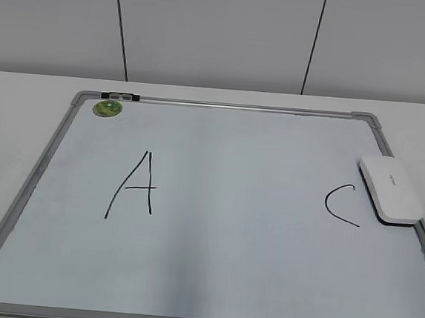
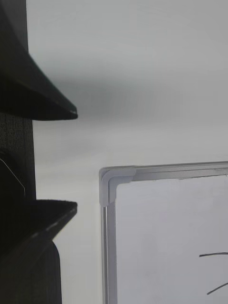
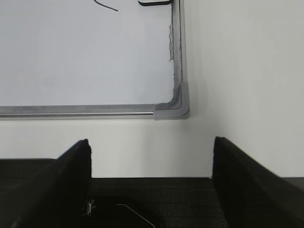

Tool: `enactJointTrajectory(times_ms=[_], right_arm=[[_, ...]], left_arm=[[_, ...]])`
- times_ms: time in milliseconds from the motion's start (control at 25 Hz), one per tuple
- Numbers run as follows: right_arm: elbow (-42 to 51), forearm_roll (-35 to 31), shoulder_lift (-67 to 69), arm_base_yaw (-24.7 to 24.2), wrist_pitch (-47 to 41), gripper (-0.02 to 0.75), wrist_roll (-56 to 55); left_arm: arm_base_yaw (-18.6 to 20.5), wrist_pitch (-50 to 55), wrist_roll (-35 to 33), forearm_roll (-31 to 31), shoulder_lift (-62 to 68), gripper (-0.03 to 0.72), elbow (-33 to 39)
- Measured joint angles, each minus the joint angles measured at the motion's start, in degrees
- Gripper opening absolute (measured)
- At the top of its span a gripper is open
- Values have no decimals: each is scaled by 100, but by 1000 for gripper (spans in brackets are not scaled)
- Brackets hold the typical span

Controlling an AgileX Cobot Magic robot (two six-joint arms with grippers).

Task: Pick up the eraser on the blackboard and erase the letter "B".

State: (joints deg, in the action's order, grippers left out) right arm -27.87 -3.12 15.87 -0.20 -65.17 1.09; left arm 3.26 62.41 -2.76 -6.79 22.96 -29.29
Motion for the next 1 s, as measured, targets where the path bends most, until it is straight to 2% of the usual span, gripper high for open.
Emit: enactJointTrajectory(times_ms=[360,840,1000], right_arm=[[0,0,0,0,0,588,0],[0,3,-574,-112,0,588,0],[0,3,-900,-112,0,587,0]], left_arm=[[0,0,0,3,-104,389,0],[0,10,0,3,-2131,369,0],[0,35,0,3,-2241,368,9]])
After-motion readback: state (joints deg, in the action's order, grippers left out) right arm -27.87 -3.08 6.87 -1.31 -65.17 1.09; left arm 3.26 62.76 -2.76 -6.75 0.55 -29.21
